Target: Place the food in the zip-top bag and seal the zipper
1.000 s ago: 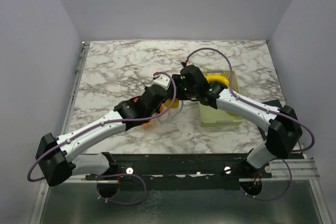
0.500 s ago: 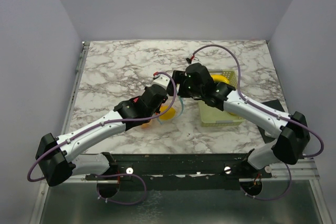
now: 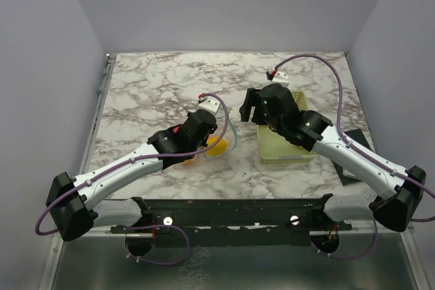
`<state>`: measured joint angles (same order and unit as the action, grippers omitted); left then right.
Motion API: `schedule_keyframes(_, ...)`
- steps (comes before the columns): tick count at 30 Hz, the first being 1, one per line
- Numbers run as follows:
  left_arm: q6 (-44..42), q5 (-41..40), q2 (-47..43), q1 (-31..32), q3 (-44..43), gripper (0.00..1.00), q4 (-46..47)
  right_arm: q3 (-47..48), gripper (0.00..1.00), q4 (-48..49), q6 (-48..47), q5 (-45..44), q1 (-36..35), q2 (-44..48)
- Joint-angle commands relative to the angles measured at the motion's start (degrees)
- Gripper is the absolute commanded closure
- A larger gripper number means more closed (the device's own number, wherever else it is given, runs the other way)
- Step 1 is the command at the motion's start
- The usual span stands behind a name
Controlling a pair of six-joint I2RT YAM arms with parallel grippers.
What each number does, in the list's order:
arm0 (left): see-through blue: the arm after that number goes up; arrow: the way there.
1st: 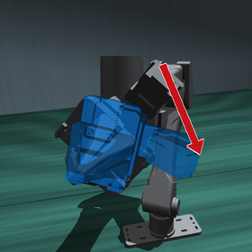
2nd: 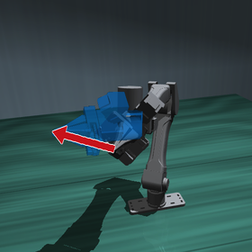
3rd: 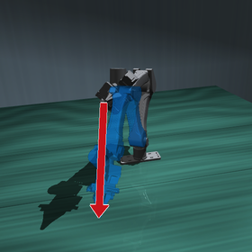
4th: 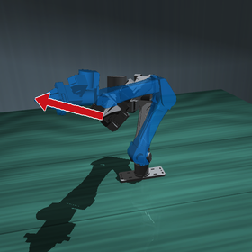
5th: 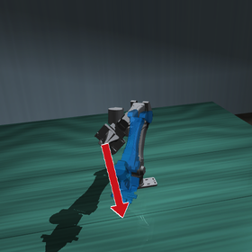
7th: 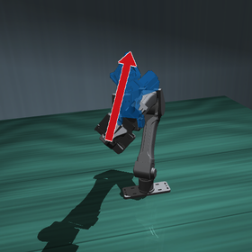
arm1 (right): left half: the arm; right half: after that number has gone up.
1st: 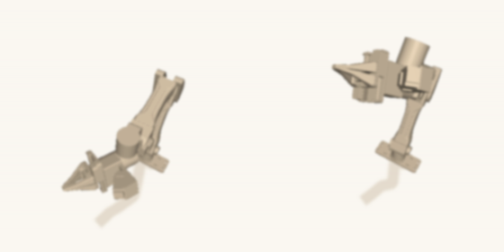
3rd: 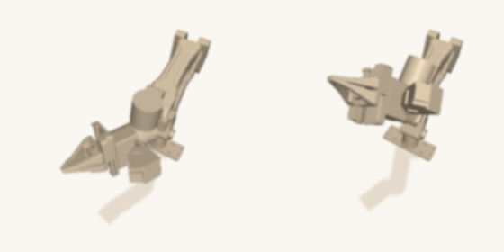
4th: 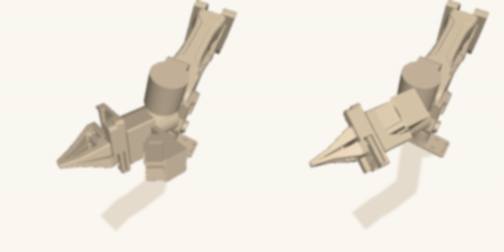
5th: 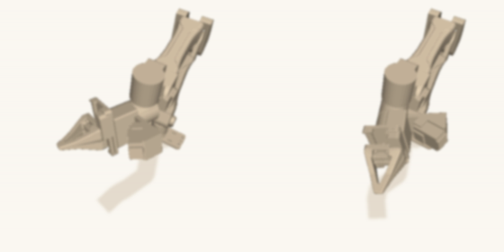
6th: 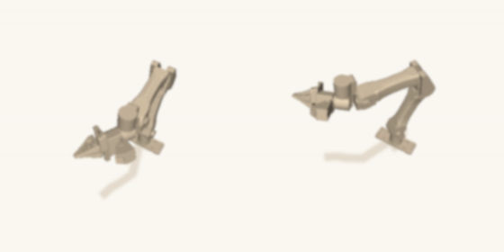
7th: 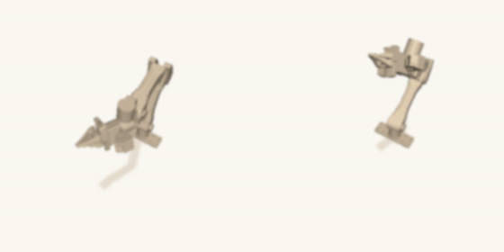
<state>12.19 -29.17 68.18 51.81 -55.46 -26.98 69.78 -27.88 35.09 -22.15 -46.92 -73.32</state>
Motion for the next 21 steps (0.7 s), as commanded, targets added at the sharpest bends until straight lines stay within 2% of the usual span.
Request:
schedule_keyframes(1,0.19,0.42,-0.15,-0.38,0.53,1.0,0.18,-0.5,0.24,-8.84,-3.45,-11.98,0.12,1.16)
schedule_keyframes(8,0.1,0.47,-0.16,-0.38,0.53,1.0,0.18,-1.91,0.24,-16.27,-4.49,-18.74,3.4,-0.22)
schedule_keyframes(13,0.09,0.56,0.17,-0.37,0.47,1.0,0.18,-5.02,0.25,-16.33,-6.23,-18.44,7.69,-1.19)
schedule_keyframes(21,0.03,0.52,0.22,-0.33,0.53,1.0,0.18,-9.22,0.26,-14.45,-7.95,-15.75,16.37,-7.8)
